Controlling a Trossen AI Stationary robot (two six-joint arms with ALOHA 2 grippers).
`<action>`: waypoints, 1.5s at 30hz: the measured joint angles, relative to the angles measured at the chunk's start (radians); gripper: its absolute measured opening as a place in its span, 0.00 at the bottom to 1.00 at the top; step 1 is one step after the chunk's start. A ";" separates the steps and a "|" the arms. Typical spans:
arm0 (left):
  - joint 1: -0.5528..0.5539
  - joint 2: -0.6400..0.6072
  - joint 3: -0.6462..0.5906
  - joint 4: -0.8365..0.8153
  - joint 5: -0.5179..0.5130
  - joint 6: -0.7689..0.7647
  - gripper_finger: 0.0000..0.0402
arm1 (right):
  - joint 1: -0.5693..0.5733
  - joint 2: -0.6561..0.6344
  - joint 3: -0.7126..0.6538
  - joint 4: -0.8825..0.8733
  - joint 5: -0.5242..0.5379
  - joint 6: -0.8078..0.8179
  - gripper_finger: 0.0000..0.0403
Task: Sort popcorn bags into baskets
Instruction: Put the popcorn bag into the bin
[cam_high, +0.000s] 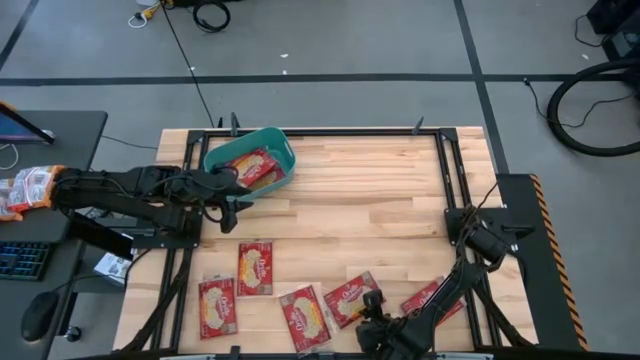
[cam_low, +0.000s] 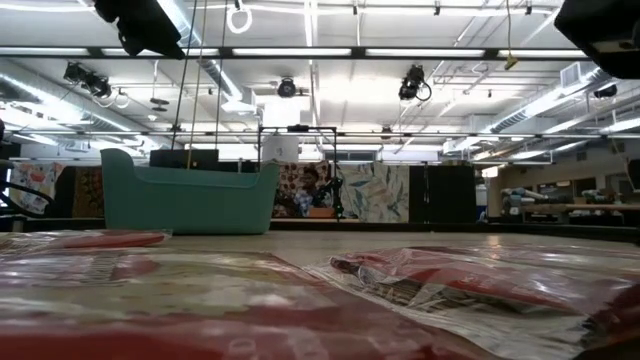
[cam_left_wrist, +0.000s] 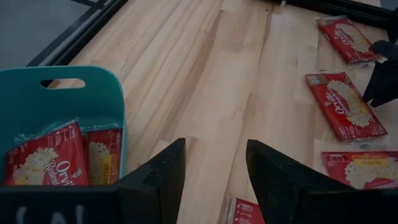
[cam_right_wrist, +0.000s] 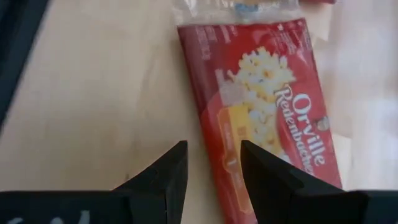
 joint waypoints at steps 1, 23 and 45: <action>0.000 0.000 0.000 -0.002 0.000 0.000 0.43 | 0.000 0.003 0.000 0.000 0.003 0.002 0.38; 0.000 0.001 0.000 -0.014 0.000 0.001 0.43 | -0.020 0.036 0.000 -0.029 0.024 -0.007 0.02; 0.000 0.045 0.000 -0.008 0.112 0.030 0.43 | -0.078 0.037 0.281 -0.374 0.094 -0.010 0.00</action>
